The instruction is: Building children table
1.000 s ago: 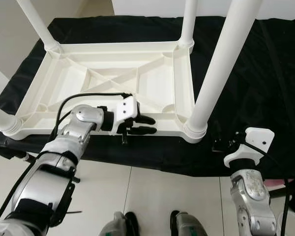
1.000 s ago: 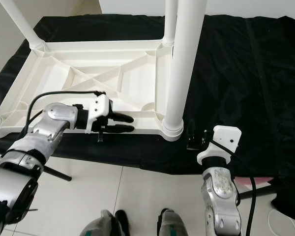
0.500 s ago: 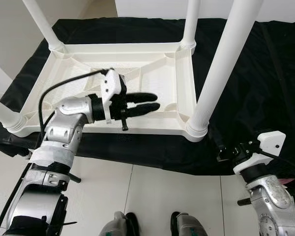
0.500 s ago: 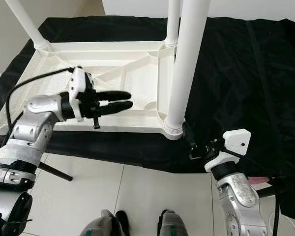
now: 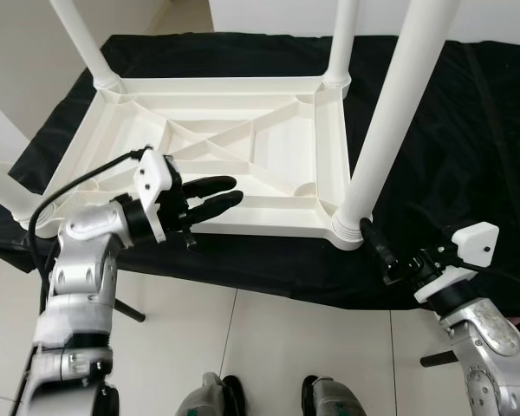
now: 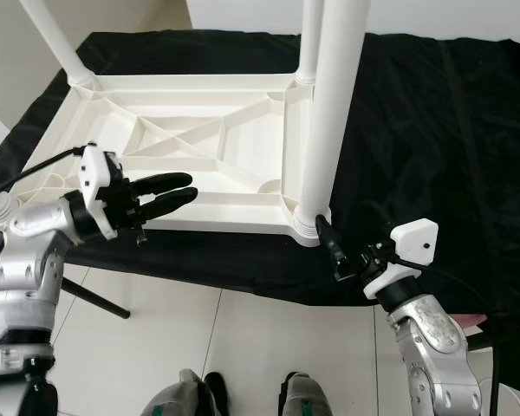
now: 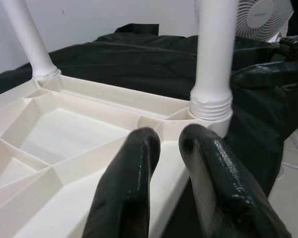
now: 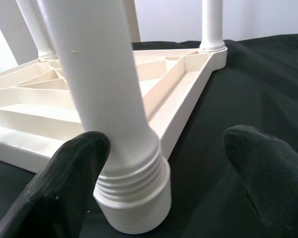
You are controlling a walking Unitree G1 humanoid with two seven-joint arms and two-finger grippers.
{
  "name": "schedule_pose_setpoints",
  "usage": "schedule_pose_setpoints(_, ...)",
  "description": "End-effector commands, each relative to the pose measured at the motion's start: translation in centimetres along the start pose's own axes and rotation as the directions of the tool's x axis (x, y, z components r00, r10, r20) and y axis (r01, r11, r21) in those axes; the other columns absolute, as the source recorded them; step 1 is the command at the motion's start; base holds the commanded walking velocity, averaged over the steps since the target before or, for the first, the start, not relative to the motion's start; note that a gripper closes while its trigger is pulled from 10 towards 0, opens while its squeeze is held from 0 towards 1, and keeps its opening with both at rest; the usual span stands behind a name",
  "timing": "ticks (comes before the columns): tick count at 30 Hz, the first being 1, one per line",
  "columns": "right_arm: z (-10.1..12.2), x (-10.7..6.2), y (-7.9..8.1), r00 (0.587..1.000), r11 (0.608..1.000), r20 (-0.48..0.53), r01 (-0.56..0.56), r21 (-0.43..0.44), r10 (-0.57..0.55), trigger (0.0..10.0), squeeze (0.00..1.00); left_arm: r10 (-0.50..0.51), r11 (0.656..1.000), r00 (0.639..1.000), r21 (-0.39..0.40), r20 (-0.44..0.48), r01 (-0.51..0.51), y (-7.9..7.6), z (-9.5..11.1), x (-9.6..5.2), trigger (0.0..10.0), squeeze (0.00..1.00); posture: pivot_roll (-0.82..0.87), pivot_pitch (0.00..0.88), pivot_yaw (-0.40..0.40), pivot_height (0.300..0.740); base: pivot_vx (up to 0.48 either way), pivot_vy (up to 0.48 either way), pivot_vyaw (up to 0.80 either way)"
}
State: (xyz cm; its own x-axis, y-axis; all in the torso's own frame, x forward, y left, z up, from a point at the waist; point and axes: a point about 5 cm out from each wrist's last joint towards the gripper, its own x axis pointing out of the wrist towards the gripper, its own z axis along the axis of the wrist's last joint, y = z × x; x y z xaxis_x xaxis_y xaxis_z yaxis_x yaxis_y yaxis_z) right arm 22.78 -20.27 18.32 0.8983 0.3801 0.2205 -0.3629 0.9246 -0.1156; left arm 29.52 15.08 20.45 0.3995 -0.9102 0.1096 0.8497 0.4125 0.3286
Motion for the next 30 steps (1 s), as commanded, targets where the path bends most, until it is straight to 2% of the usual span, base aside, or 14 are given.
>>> schedule_pose_setpoints(1,-0.2,0.1,0.2,1.0,1.0,0.001,-0.013,0.01,0.013,10.0,0.0,0.782,0.622,0.623,-0.028,-0.035,-0.782,3.3,-0.5,-2.5,10.0,0.0,-0.13,0.118,0.123,0.74,0.0,0.0,0.0)
schedule_pose_setpoints(4,-0.2,0.6,0.7,0.999,0.998,0.016,-0.038,0.04,0.037,10.0,0.0,0.872,0.473,0.48,-0.087,-0.094,-0.877,1.8,-1.3,-3.9,10.0,0.0,-0.13,0.113,0.125,0.74,0.0,0.0,0.0)
schedule_pose_setpoints(5,-0.2,0.6,0.7,0.999,0.998,0.016,-0.038,0.04,0.037,10.0,0.0,0.872,0.473,0.48,-0.087,-0.094,-0.877,1.8,-1.3,-3.9,10.0,0.0,-0.13,0.113,0.125,0.74,0.0,0.0,0.0)
schedule_pose_setpoints(7,-0.3,0.7,0.9,0.999,0.998,0.023,-0.047,0.049,0.046,10.0,0.0,0.906,0.39,0.406,-0.138,-0.118,-0.91,1.4,-1.7,-4.7,10.0,0.0,-0.13,0.11,0.136,0.74,0.0,0.0,0.0)
schedule_pose_setpoints(8,-0.3,0.7,0.9,0.999,0.998,0.023,-0.047,0.049,0.046,10.0,0.0,0.906,0.39,0.406,-0.138,-0.118,-0.91,1.4,-1.7,-4.7,10.0,0.0,-0.13,0.11,0.136,0.74,0.0,0.0,0.0)
schedule_pose_setpoints(12,-0.4,0.8,1.3,0.999,0.997,0.035,-0.043,0.065,0.041,10.0,0.0,0.935,0.297,0.312,-0.109,-0.169,-0.949,0.4,-2.1,-5.5,10.0,0.0,-0.13,0.106,0.147,0.74,0.0,0.0,0.0)
schedule_pose_setpoints(14,-0.5,0.8,1.4,0.999,0.997,0.037,-0.041,0.067,0.039,10.0,0.0,0.941,0.27,0.288,-0.117,-0.179,-0.956,0.2,-2.2,-5.5,10.0,0.0,-0.13,0.106,0.147,0.74,0.0,0.0,0.0)
schedule_pose_setpoints(16,-0.5,0.8,1.4,0.999,0.997,0.037,-0.041,0.067,0.039,10.0,0.0,0.941,0.27,0.288,-0.117,-0.179,-0.956,0.2,-2.2,-5.5,10.0,0.0,-0.13,0.106,0.147,0.74,0.0,0.0,0.0)
schedule_pose_setpoints(17,-0.6,0.9,1.6,0.999,0.997,0.042,-0.035,0.072,0.032,10.0,0.0,0.943,0.228,0.247,-0.109,-0.222,-0.968,-0.1,-2.5,-5.4,10.0,0.0,-0.14,0.102,0.156,0.74,0.0,0.0,0.0)
schedule_pose_setpoints(22,-0.6,1.0,1.8,0.998,0.997,0.048,-0.031,0.075,0.027,10.0,0.0,0.935,0.214,0.24,-0.126,-0.26,-0.969,-0.4,-2.8,-5.0,10.0,0.0,-0.14,0.102,0.156,0.74,0.0,0.0,0.0)
schedule_pose_setpoints(24,-0.5,1.2,1.8,0.998,0.997,0.055,-0.026,0.075,0.022,10.0,0.0,0.906,0.285,0.331,-0.196,-0.265,-0.938,-1.1,-2.7,-3.2,10.0,0.0,-0.14,0.099,0.158,0.74,0.0,0.0,0.0)
schedule_pose_setpoints(27,-0.5,1.2,1.8,0.998,0.997,0.055,-0.026,0.075,0.022,10.0,0.0,0.906,0.285,0.331,-0.196,-0.265,-0.938,-1.1,-2.7,-3.2,10.0,0.0,-0.14,0.099,0.158,0.74,0.0,0.0,0.0)
schedule_pose_setpoints(28,-0.5,1.3,1.8,0.998,0.997,0.059,-0.024,0.075,0.02,10.0,0.0,0.878,0.348,0.399,-0.218,-0.265,-0.912,-1.6,-2.7,-2.1,10.0,0.0,-0.14,0.101,0.158,0.74,0.0,0.0,0.0)
schedule_pose_setpoints(30,-0.5,1.3,1.8,0.998,0.997,0.059,-0.024,0.075,0.02,10.0,0.0,0.878,0.348,0.399,-0.218,-0.265,-0.912,-1.6,-2.7,-2.1,10.0,0.0,-0.14,0.101,0.158,0.74,0.0,0.0,0.0)
